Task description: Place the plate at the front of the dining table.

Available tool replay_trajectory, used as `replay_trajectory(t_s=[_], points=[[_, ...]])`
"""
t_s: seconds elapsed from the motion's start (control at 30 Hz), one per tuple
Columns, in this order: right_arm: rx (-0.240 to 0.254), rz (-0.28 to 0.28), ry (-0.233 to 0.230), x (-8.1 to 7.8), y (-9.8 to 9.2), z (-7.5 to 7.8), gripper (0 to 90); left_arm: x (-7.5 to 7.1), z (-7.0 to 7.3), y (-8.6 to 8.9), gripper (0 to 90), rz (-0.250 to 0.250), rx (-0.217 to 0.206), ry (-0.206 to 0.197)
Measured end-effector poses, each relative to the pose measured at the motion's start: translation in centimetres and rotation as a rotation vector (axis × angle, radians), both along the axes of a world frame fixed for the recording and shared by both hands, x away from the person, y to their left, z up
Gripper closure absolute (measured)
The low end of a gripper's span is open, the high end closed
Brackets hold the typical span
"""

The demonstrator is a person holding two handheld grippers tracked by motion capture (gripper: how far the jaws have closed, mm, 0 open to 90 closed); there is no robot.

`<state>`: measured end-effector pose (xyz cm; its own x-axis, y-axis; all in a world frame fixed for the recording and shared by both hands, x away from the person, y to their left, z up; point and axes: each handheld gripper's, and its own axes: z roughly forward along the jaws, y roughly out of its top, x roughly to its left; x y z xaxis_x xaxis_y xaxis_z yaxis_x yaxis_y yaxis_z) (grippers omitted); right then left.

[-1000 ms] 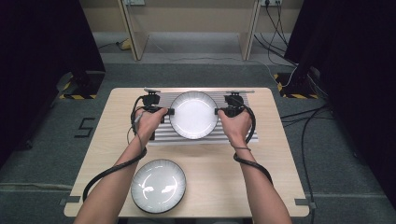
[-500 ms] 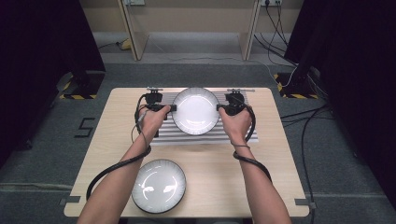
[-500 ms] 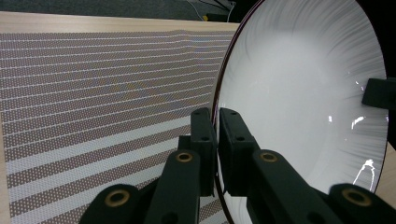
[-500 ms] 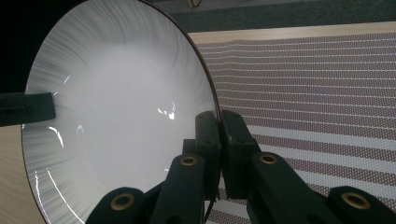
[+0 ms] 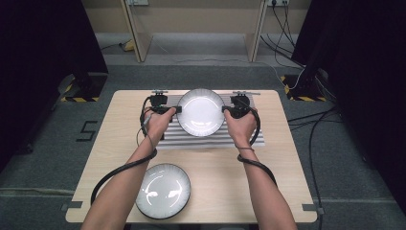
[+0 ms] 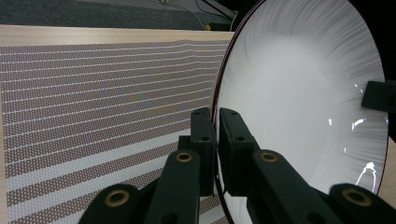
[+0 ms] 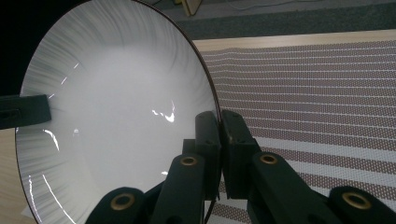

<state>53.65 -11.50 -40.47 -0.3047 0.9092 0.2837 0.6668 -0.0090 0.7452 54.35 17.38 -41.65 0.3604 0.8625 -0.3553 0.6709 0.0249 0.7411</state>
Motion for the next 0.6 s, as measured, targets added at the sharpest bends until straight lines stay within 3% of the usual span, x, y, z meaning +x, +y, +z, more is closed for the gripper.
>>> replay_trajectory(t_s=[0.6], points=[[0.005, -0.004, -0.003, 1.4, 0.0, -1.5, 86.7, 1.3, -1.5, 0.0, 85.0, 0.013, 0.0, -0.007]])
